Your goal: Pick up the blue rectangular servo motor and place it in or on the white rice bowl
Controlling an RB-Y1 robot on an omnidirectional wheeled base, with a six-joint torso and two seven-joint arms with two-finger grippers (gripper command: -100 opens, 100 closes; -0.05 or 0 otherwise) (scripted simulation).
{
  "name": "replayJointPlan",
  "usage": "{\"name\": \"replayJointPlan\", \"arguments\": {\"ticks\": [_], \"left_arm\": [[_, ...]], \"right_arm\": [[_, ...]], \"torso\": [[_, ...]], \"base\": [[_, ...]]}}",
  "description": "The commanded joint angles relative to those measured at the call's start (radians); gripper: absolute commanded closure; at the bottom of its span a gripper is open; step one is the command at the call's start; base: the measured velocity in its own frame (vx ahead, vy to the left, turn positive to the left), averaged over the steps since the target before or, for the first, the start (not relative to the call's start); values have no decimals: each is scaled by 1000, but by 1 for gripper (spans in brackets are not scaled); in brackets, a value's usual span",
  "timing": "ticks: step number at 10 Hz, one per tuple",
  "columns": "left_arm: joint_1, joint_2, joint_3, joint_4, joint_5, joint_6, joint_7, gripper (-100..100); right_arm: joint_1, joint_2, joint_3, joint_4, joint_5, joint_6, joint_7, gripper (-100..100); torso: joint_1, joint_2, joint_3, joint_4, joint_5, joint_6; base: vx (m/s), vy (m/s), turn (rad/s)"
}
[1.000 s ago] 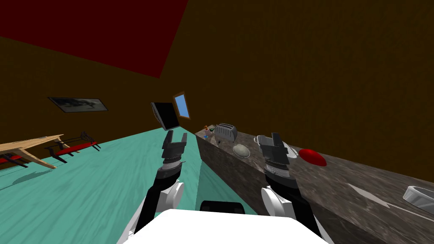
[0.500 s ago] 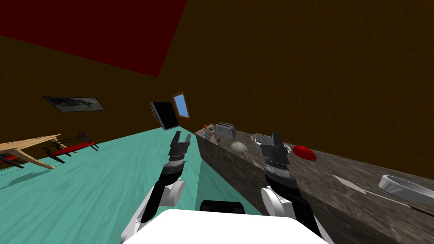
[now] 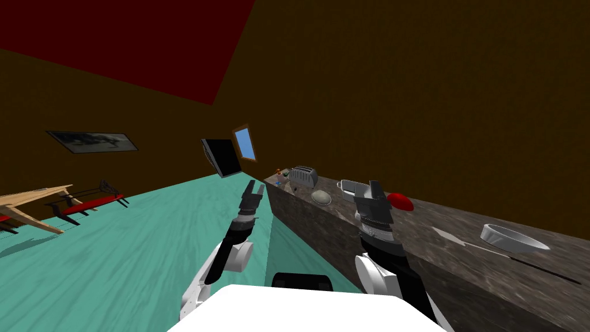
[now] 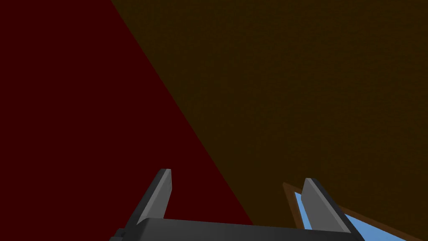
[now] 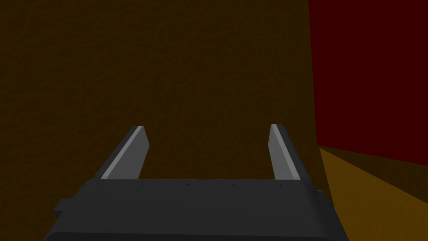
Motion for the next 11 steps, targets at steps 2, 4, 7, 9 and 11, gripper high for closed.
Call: {"name": "replayJointPlan", "arguments": {"ticks": [2,4,7,9,11], "left_arm": [[-54,18,-11,75,-9,30,-25,-100],[-98,32,-20,136,-21,57,-45,-100],[-121,39,-25,182,-29,73,-57,-100],[-169,52,-35,249,-49,107,-84,-100],[-193,59,-41,290,-60,126,-98,-100]], "right_arm": [[0,0,0,0,0,0,0,0],[0,0,0,0,0,0,0,0],[0,0,0,0,0,0,0,0],[0,0,0,0,0,0,0,0],[0,0,0,0,0,0,0,0]], "torso": [[0,0,0,0,0,0],[0,-1,-1,0,0,0],[0,-4,-2,-1,0,0],[0,-4,-3,-1,0,0],[0,-5,-3,-1,0,0]], "base": [[-67,-5,-48],[-46,-13,-64],[-13,-10,-30],[-3,-13,-62],[2,-10,-48]]}}
